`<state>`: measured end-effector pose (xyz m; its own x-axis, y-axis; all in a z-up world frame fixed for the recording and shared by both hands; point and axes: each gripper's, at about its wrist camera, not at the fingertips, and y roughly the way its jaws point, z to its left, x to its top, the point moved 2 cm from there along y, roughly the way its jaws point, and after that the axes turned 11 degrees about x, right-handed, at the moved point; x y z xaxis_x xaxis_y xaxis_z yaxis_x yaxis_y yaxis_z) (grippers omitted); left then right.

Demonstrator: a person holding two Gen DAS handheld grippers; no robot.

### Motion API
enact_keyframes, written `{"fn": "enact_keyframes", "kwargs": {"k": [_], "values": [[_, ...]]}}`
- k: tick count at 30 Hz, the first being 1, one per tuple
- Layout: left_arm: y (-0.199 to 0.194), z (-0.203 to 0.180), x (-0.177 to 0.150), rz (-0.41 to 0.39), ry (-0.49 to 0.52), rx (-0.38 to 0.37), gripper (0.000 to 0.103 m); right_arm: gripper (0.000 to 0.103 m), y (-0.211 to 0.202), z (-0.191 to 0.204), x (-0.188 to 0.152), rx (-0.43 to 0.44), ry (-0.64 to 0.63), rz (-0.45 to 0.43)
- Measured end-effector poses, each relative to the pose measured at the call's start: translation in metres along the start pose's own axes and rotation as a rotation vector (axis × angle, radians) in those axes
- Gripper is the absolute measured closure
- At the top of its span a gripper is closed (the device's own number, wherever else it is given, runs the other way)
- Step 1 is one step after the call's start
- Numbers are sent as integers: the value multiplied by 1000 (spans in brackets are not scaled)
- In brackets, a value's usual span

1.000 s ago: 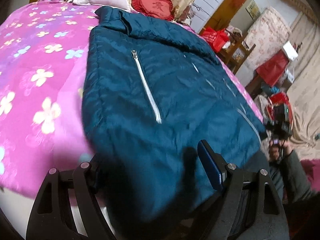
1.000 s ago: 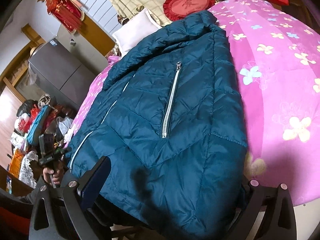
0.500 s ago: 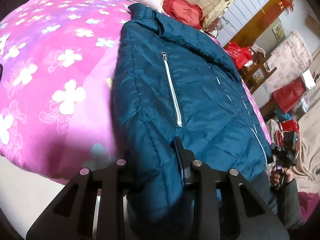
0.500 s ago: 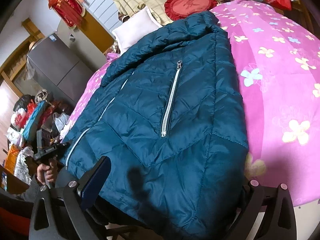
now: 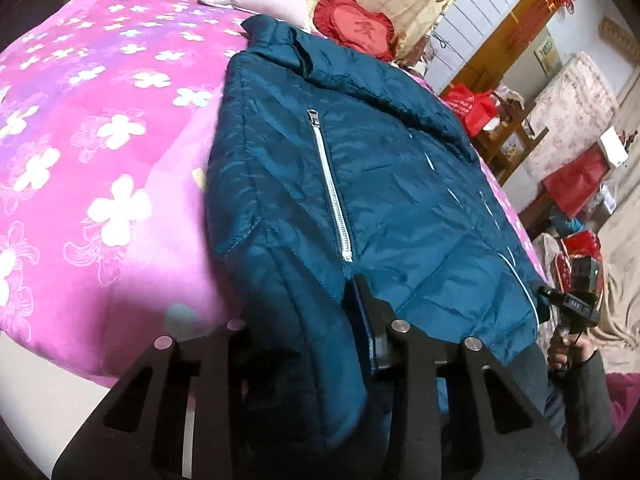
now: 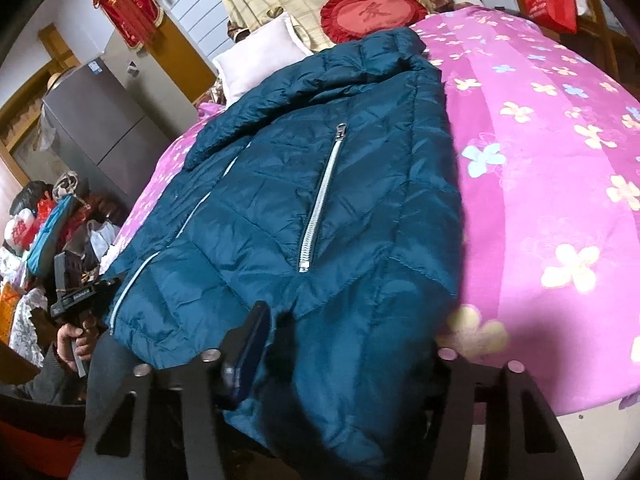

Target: Fold large clothes

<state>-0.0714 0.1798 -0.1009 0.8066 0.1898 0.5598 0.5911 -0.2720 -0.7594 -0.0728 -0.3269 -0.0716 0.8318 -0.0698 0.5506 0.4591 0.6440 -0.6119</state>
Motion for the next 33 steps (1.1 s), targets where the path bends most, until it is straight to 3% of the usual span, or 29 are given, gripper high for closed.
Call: {"fn": "enact_keyframes", "kwargs": {"k": [6, 10, 14, 17, 26, 33], "values": [[0, 1, 0, -8, -11, 3, 74, 41, 2, 0, 1, 3, -7, -7], [1, 5, 2, -7, -50, -18, 73, 18, 8, 7, 3, 26, -16, 8], [2, 8, 3, 0, -70, -31, 73, 1, 22, 23, 5, -60, -82, 68], [1, 6, 4, 6, -51, -23, 73, 0, 25, 23, 6, -75, -64, 74], [2, 4, 4, 0, -33, -13, 72, 0, 10, 4, 8, 47, 60, -26], [2, 5, 3, -4, -29, -13, 72, 0, 4, 0, 8, 96, 98, -32]]}}
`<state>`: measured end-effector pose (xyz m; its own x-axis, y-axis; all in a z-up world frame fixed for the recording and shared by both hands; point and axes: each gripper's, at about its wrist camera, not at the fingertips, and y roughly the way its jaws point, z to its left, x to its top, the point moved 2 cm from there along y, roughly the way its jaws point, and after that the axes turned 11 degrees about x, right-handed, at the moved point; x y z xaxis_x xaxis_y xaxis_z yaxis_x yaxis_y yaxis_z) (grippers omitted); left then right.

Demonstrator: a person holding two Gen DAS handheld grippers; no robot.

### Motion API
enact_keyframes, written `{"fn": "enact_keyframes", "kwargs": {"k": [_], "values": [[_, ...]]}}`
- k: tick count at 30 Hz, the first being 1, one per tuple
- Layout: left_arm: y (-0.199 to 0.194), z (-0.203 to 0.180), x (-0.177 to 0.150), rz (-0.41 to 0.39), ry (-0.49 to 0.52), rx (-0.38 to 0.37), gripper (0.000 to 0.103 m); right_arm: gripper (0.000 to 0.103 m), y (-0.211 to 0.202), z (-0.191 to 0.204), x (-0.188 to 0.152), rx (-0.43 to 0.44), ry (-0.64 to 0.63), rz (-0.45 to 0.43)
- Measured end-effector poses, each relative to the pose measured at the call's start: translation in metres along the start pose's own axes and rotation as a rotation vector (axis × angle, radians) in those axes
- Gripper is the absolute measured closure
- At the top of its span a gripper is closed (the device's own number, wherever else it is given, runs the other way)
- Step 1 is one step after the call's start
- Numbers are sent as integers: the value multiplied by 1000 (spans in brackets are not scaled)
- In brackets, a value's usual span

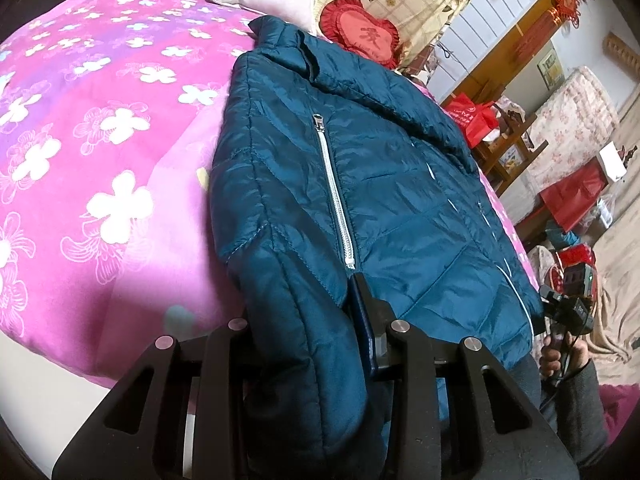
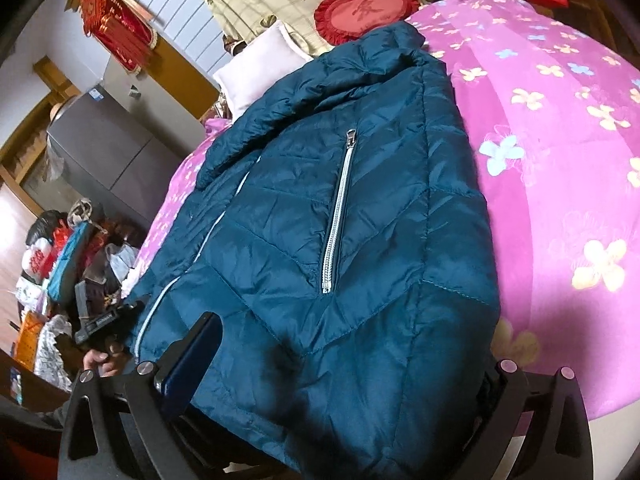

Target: Fold large clothes

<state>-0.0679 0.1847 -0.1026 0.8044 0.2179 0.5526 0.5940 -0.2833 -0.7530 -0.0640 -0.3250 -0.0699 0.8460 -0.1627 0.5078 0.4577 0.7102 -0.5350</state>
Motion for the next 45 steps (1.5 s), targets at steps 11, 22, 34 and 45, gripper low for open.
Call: {"fn": "enact_keyframes", "kwargs": {"k": [11, 22, 34, 45], "values": [[1, 4, 4, 3, -27, -18, 72, 76, 5, -11, 3, -59, 38, 5], [0, 1, 4, 3, -8, 23, 77, 77, 1, -13, -1, -62, 32, -3], [-2, -1, 6, 9, 9, 52, 90, 80, 3, 3, -1, -157, -74, 10], [1, -3, 5, 11, 37, 103, 85, 80, 8, 6, -7, -247, -123, 44]]}}
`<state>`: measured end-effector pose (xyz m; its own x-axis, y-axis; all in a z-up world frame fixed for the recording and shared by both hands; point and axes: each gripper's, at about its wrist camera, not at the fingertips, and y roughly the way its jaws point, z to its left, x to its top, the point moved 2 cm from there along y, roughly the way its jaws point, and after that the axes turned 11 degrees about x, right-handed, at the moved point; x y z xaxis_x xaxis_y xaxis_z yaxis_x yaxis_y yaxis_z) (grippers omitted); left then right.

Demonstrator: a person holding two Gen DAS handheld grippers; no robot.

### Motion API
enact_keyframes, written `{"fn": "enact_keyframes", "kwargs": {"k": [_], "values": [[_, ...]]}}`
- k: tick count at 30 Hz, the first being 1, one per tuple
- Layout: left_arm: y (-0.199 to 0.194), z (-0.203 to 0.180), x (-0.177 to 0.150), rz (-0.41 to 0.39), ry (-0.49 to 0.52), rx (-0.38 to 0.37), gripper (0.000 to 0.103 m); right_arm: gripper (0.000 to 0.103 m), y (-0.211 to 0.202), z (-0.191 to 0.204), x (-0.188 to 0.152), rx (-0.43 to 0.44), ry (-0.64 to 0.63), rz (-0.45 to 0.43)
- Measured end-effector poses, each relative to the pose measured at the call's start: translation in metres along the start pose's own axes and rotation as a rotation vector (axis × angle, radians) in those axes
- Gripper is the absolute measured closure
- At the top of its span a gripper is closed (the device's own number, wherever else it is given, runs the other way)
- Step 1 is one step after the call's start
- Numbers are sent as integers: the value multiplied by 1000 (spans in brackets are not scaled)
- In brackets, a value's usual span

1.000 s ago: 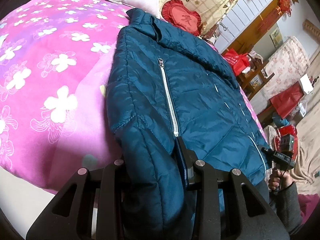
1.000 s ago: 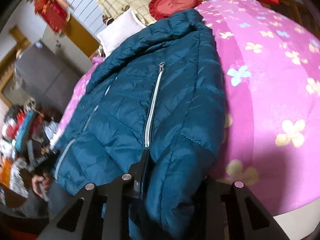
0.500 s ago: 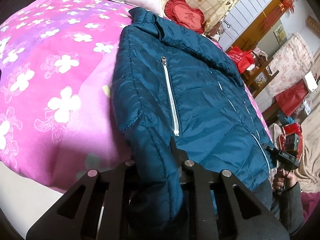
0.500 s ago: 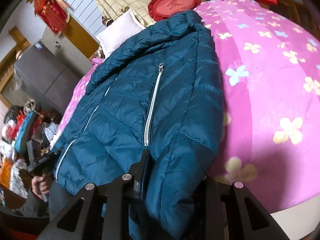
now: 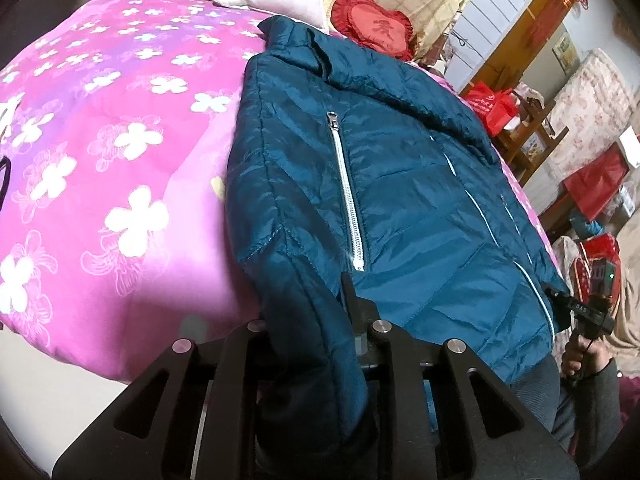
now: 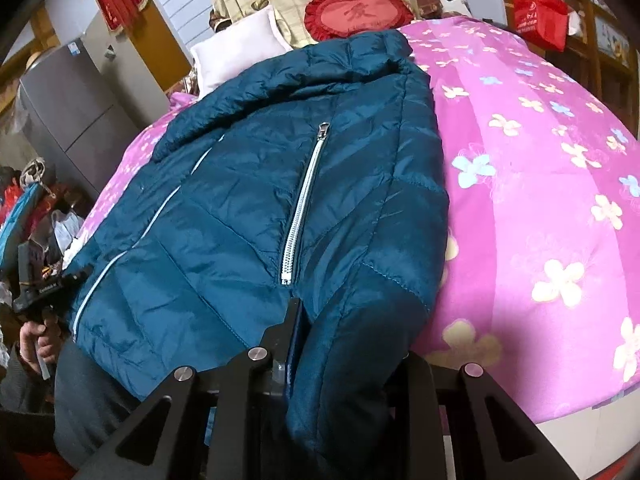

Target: Fold large clothes

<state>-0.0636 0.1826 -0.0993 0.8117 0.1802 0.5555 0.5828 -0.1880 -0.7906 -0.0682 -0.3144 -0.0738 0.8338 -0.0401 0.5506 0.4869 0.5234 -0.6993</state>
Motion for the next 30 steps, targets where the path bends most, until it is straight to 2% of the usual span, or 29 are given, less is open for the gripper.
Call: {"fn": "enact_keyframes", "kwargs": {"k": [8, 15, 21, 26, 30], "values": [[0, 3, -2, -19, -7, -12, 83, 80, -2, -7, 0, 50, 53, -19], [2, 8, 1, 2, -51, -41, 83, 80, -2, -3, 1, 32, 33, -9], [-1, 3, 2, -11, -24, -2, 88, 81, -5, 6, 3, 12, -17, -18], [-7, 3, 6, -25, -27, -8, 89, 83, -14, 14, 2, -25, -42, -54], [-19, 3, 15, -55, -30, -16, 90, 87, -29, 21, 2, -4, -34, -115]]}}
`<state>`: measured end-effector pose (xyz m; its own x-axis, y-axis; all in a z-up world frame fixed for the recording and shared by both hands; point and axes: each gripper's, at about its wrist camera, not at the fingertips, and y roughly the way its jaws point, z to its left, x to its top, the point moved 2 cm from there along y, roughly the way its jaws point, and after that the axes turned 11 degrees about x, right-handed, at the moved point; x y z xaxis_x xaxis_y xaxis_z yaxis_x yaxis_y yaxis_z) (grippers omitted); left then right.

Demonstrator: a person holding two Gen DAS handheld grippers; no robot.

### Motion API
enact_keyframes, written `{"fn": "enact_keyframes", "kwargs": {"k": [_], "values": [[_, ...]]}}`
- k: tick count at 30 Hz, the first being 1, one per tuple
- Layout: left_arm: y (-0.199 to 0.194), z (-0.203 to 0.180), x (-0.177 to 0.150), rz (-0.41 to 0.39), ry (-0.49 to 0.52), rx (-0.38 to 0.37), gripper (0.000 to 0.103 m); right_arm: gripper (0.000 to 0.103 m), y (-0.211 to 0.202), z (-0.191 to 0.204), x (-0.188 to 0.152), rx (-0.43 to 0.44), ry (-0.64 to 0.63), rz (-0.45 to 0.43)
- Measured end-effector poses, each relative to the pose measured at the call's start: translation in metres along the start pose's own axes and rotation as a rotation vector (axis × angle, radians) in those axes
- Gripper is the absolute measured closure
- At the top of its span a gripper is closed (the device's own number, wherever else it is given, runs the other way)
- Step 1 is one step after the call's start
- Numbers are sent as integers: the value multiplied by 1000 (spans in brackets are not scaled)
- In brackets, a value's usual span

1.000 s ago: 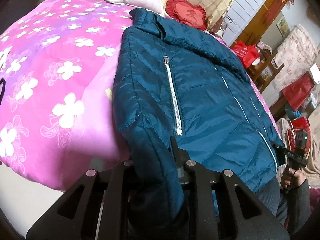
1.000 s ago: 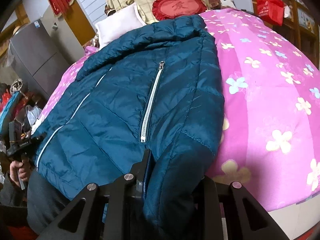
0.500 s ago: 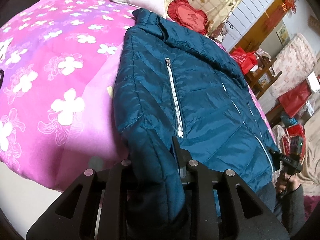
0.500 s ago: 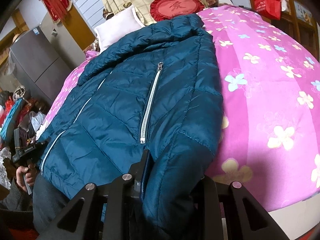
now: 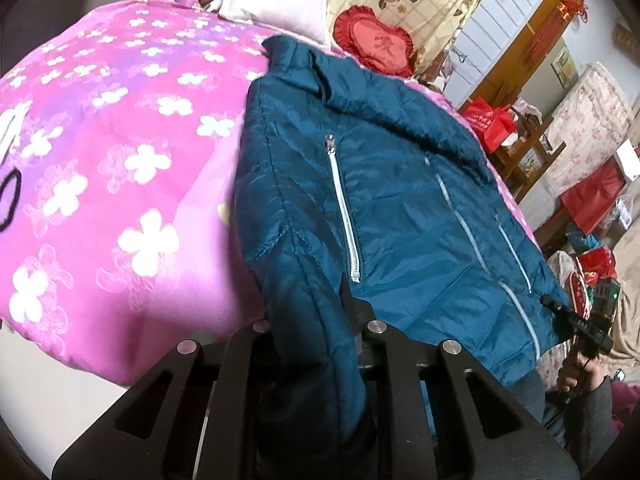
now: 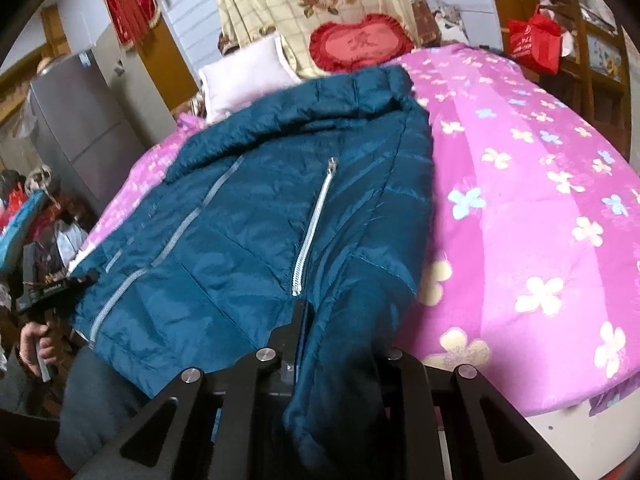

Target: Fold large clothes

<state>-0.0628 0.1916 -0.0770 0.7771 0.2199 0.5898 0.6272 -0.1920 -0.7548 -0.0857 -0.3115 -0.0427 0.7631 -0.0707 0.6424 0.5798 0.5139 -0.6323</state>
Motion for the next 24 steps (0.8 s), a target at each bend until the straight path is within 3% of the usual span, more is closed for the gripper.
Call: {"fn": "enact_keyframes", "kwargs": {"k": [4, 12, 16, 24], "values": [[-17, 1, 12, -40, -15, -17, 91, 91, -21, 9, 3, 90, 26, -101], [-57, -2, 29, -112, -16, -68, 92, 92, -46, 18, 8, 159, 71, -207], [-78, -2, 26, -134, 5, -72, 92, 92, -62, 19, 4, 178, 100, -229], [-98, 12, -4, -120, 47, -13, 92, 92, -88, 48, -18, 165, 48, -220]]}}
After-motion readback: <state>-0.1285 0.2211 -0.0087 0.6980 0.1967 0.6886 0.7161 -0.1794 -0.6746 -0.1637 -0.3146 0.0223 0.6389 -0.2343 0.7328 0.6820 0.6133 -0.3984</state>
